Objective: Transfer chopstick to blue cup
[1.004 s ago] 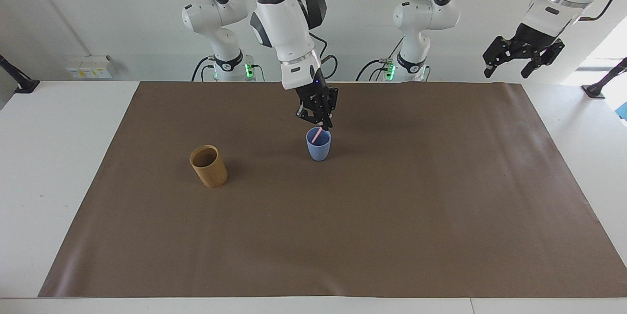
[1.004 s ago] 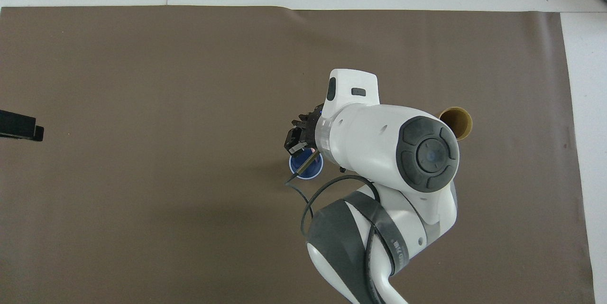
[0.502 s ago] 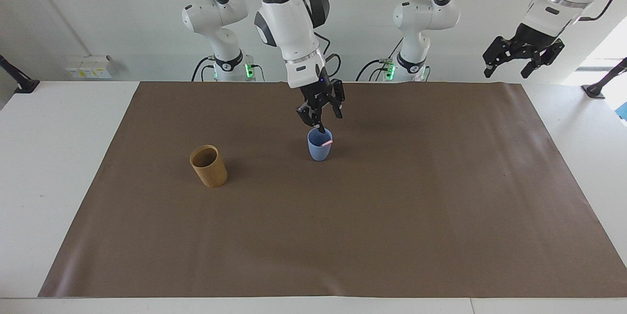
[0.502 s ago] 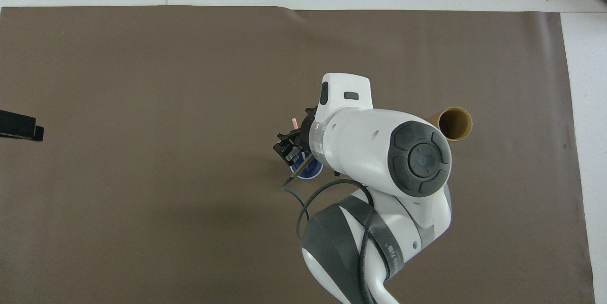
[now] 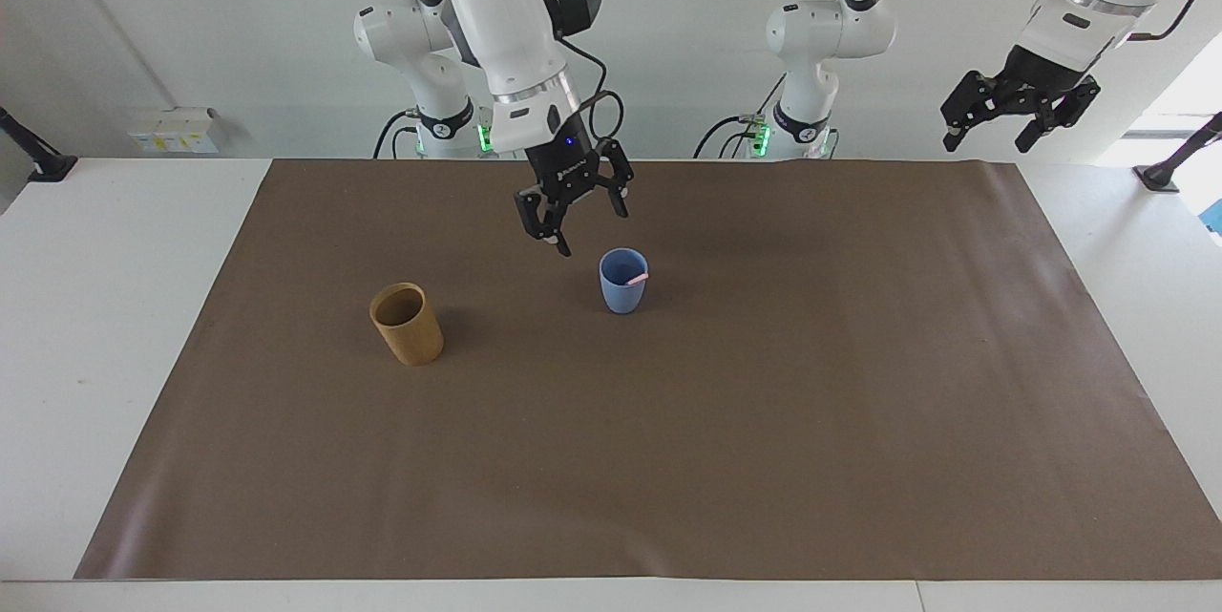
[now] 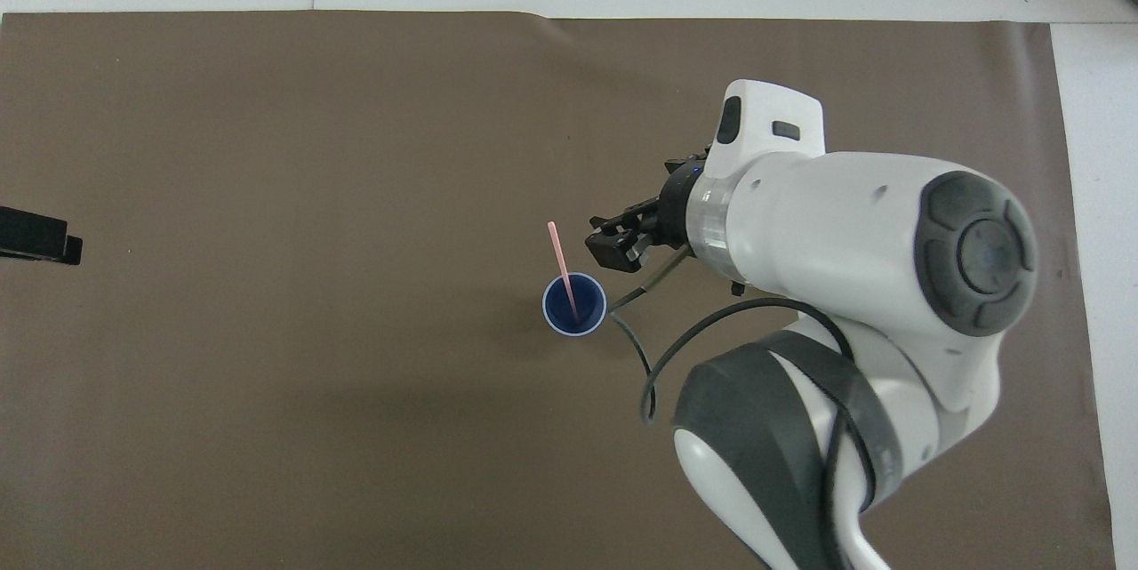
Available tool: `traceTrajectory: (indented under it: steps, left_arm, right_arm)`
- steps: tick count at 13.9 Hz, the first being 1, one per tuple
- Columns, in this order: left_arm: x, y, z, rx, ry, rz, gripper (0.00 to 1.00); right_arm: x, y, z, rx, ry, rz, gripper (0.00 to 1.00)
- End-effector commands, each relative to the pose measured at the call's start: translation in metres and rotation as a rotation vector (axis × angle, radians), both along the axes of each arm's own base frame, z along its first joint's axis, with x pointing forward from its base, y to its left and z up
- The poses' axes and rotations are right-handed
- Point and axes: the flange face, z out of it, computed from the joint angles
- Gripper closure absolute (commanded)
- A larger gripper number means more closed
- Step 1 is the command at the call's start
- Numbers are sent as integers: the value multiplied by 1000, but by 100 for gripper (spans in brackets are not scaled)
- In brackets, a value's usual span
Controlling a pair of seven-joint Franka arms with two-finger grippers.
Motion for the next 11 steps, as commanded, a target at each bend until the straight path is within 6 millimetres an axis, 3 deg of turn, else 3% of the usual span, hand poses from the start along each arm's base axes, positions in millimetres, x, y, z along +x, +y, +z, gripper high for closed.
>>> traceTrajectory:
  steps: [1, 3, 5, 11]
  left_arm:
    - [-4, 2, 2, 11, -4, 1, 0]
    - [-4, 2, 2, 11, -4, 1, 0]
    - [-4, 2, 2, 10, -4, 1, 0]
    - [-4, 2, 2, 11, -4, 1, 0]
  right_arm:
    - [-19, -57, 44, 1, 83, -66, 0]
    - [-19, -96, 71, 2, 143, -169, 0]
    - [-9, -121, 90, 18, 174, -287, 0]
    - [10, -150, 113, -79, 326, -636, 0]
